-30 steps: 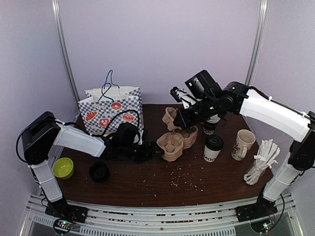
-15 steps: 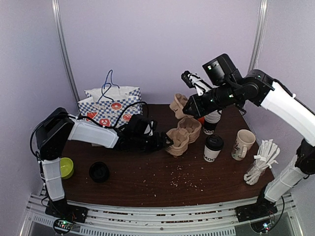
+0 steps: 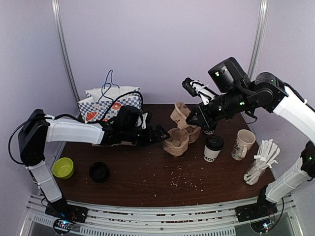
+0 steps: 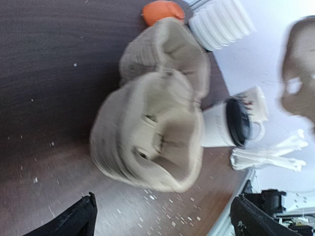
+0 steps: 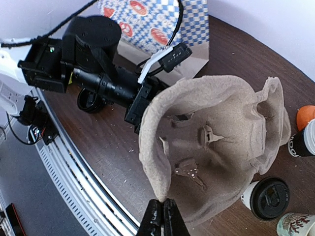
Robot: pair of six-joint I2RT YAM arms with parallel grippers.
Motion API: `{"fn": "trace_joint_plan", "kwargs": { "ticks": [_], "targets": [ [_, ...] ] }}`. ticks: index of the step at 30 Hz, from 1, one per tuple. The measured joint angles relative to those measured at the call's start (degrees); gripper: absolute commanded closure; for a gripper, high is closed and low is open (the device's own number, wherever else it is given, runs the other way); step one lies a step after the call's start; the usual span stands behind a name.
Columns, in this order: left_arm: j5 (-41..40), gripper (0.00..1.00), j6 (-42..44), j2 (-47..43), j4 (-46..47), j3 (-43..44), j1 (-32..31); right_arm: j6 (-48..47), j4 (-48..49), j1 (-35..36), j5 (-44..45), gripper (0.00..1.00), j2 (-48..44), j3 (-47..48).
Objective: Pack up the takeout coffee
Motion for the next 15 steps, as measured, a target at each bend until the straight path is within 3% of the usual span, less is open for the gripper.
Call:
{"fn": "trace_joint_plan", "kwargs": {
  "ticks": [9, 15],
  "targets": [
    [-11.39, 0.02, -2.19, -32.13, -12.7, -15.47, -6.62, 3.08, 0.0, 14.71, 4.52, 1.0, 1.33, -5.9],
    [-23.78, 0.02, -6.8, -52.98, -23.28, -23.8, -6.6, 7.32, 5.79, 17.9, 6.64, 1.0, 5.66, -15.98]
  ]
}}
